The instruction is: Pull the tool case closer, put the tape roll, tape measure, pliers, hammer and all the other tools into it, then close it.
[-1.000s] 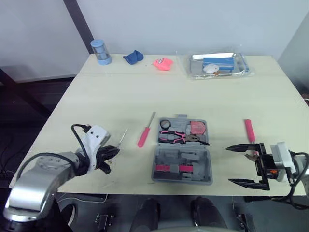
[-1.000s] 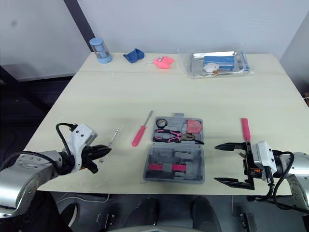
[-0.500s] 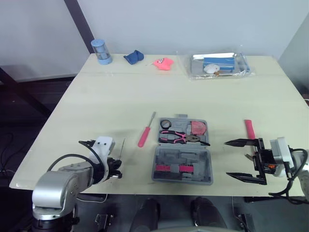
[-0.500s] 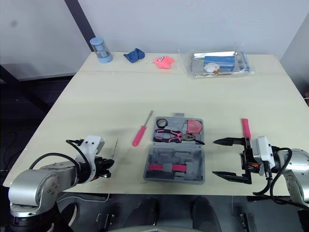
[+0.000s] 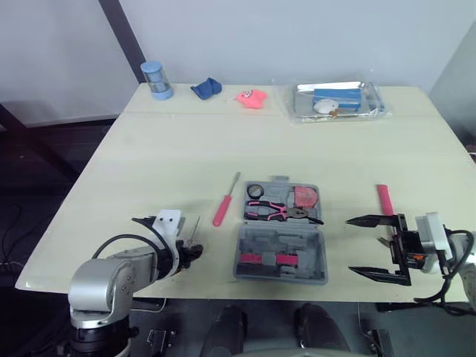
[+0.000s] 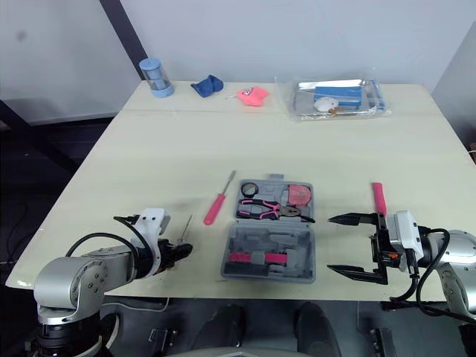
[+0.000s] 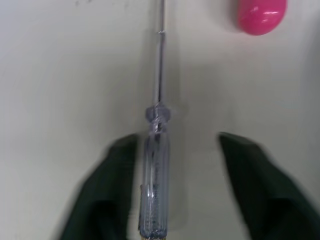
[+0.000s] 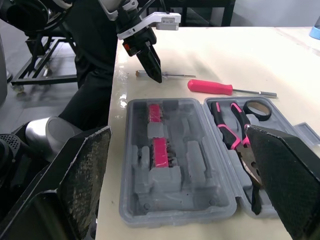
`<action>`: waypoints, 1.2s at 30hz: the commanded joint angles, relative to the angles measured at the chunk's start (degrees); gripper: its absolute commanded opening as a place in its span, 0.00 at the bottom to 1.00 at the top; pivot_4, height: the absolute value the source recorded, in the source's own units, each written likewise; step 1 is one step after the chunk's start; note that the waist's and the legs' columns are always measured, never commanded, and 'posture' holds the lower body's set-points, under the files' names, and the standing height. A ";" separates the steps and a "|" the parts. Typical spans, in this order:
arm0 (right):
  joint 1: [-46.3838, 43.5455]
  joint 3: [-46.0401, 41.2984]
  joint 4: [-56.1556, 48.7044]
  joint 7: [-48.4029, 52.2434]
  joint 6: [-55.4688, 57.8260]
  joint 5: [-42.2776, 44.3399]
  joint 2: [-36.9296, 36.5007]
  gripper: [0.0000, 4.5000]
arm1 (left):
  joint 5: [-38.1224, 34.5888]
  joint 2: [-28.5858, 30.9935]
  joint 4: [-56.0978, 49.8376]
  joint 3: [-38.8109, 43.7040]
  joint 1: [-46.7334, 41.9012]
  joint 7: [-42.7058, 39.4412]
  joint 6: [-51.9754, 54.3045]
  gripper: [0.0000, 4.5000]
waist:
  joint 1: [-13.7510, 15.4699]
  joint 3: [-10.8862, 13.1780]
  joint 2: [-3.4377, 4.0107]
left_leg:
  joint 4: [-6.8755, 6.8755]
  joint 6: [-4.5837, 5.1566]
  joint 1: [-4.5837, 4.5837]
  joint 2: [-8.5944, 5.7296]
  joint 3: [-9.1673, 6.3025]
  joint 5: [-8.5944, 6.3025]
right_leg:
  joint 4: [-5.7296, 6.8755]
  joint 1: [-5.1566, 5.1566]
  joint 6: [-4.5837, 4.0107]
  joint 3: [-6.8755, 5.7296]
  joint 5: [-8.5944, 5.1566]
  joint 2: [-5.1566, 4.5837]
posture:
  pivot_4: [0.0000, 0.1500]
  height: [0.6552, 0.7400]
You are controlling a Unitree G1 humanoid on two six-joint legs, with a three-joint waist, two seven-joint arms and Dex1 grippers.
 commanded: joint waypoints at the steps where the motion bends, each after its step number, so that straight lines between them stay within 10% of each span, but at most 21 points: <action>1: 0.33 -0.33 -1.66 -0.33 -0.34 0.46 -0.18 1.00 | 1.94 1.53 -1.85 0.17 2.21 0.90 -2.17 0.99 | -0.12 0.00 0.00 | 0.00 0.00 0.00 0.00 0.00 0.00 | 0.01 0.00 0.00 0.00 0.00 0.01 | 1.00 1.00; 17: -0.31 -0.43 -0.93 -0.16 -0.49 0.00 -0.70 1.00 | 10.02 -2.69 6.13 -6.95 18.52 -2.88 -50.64 0.99 | 0.70 0.01 -0.03 | -0.05 0.00 -0.09 -0.01 0.08 -0.01 | -0.26 0.00 0.01 0.05 0.01 -0.06 | 1.00 1.00; 36: -0.42 -1.07 -0.78 -0.27 -0.85 -0.26 -1.19 1.00 | 10.24 -6.08 13.81 -6.27 26.04 -6.13 -67.25 0.99 | 0.44 0.00 -0.02 | -0.08 0.01 -0.07 -0.01 0.09 -0.02 | -0.28 0.02 0.02 0.05 0.01 -0.05 | 1.00 1.00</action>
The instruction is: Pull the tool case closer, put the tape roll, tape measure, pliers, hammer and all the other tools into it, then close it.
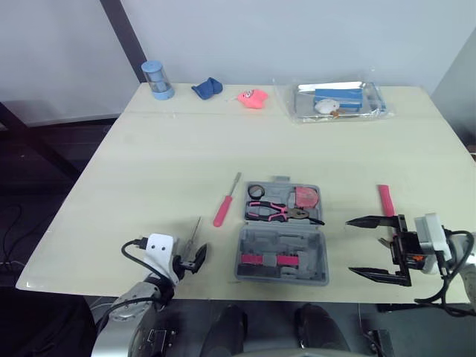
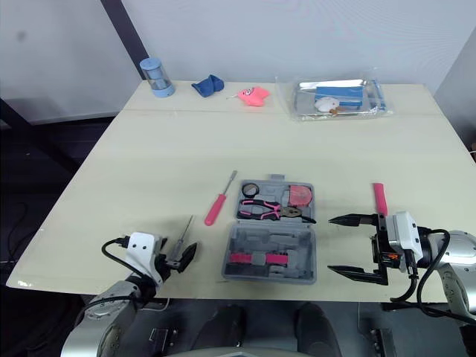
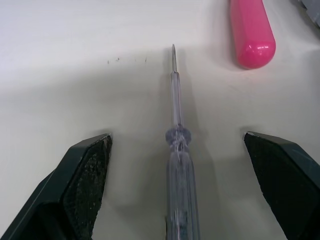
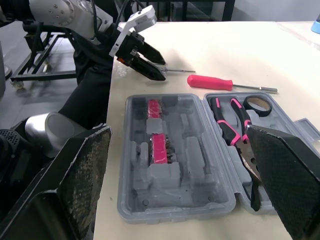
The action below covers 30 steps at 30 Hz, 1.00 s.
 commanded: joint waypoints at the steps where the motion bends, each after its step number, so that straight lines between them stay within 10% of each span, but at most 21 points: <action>1: -0.52 -1.10 -0.68 0.03 -0.77 0.50 -0.66 1.00 | 0.09 -0.16 1.40 0.26 0.90 -0.33 -0.52 0.88 | -0.03 0.00 0.00 | 0.00 0.00 0.00 0.00 0.00 0.00 | 0.00 0.00 0.00 0.00 0.00 0.00 | 1.00 1.00; 10: -0.80 -0.77 -0.23 0.13 -1.27 0.17 -0.44 1.00 | 0.18 -0.68 2.77 0.08 0.57 -0.50 -1.57 0.03 | 0.00 -0.01 0.02 | 0.00 0.00 0.00 0.00 0.00 0.00 | 0.00 0.01 0.00 0.00 0.00 0.00 | 1.00 1.00; 19: -0.86 -0.59 -0.18 0.30 -1.34 0.21 -0.04 1.00 | 0.26 0.81 3.47 1.38 0.96 -2.36 -4.43 0.02 | 0.00 -0.02 0.03 | 0.00 0.00 0.01 0.00 0.00 0.00 | 0.00 0.01 0.00 0.00 0.00 0.00 | 1.00 1.00; 30: -1.23 -1.24 0.17 0.05 -1.25 0.70 0.52 1.00 | -4.35 19.06 0.11 2.03 -3.37 -23.99 -8.51 0.02 | -0.05 0.03 -0.01 | -0.03 0.00 -0.03 0.02 -0.05 0.00 | -0.04 0.01 0.00 -0.09 0.00 0.03 | 1.00 1.00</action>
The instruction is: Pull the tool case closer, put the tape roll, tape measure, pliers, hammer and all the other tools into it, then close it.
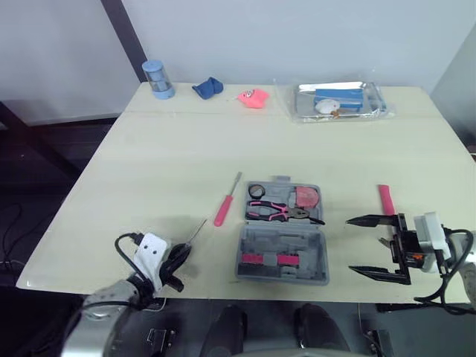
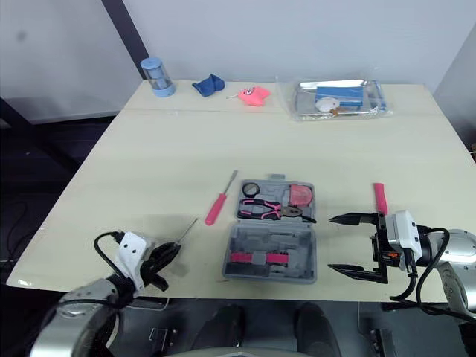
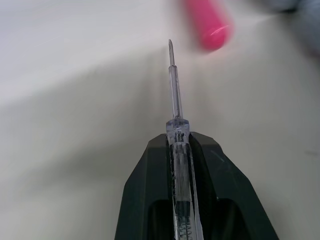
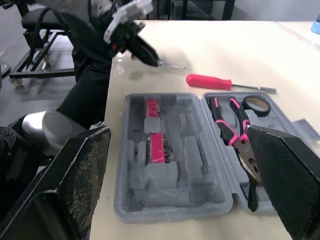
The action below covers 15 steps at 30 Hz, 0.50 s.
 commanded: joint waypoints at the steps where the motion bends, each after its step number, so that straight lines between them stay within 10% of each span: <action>1: -0.20 -1.47 -0.65 -0.46 -0.88 1.33 0.10 1.00 | -2.15 3.45 -2.32 -0.07 -3.36 -5.74 -0.64 0.02 | -0.04 0.00 0.00 | -0.01 0.00 0.00 0.00 0.01 0.00 | -0.03 0.00 0.00 0.01 0.00 0.00 | 1.00 1.00; 15: 4.15 -3.91 -3.06 -5.83 -1.71 0.19 0.31 1.00 | 2.49 9.36 3.93 -21.57 -33.29 -24.27 2.53 0.02 | -0.30 0.04 -0.01 | -0.04 0.01 -0.03 0.00 -0.06 0.01 | -0.02 -0.01 0.00 -0.06 0.01 0.04 | 1.00 1.00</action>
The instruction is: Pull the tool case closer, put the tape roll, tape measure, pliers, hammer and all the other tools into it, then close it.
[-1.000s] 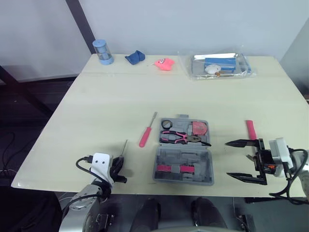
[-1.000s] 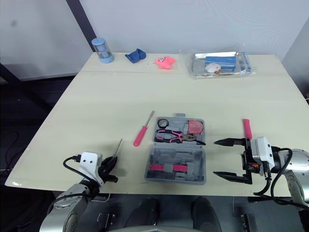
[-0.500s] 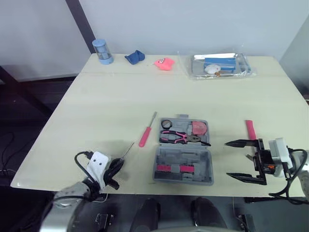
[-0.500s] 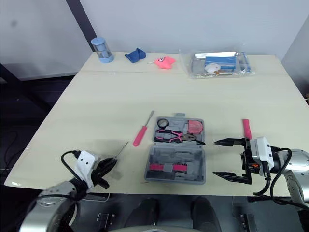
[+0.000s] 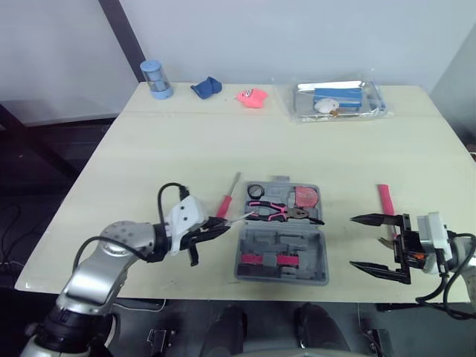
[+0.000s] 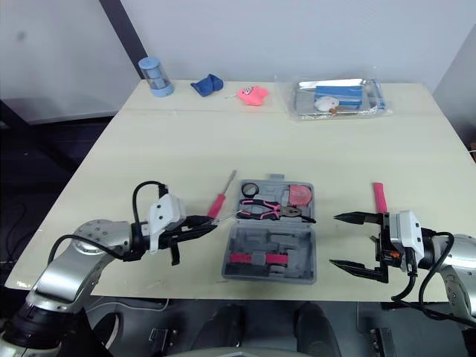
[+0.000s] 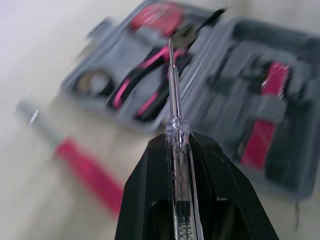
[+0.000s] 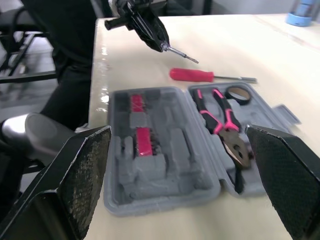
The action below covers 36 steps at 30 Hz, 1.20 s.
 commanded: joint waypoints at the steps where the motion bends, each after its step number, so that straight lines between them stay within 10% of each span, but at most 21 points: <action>1: 1.29 -2.22 -2.82 -1.62 -1.55 0.39 0.12 1.00 | 3.43 -0.33 3.29 -7.02 -7.34 -5.45 -0.71 0.02 | 0.01 0.01 -0.01 | 0.01 0.00 0.02 0.00 0.01 0.00 | 0.00 0.02 0.00 0.01 0.00 0.00 | 1.00 1.00; 36: 6.20 -2.79 -5.09 -6.57 -4.87 -0.76 0.39 1.00 | 18.97 -11.85 21.11 -25.32 -30.29 -16.48 5.86 0.02 | -0.13 0.07 -0.08 | 0.09 0.01 -0.04 -0.01 -0.02 0.01 | 0.03 0.00 0.01 0.02 0.00 0.03 | 1.00 1.00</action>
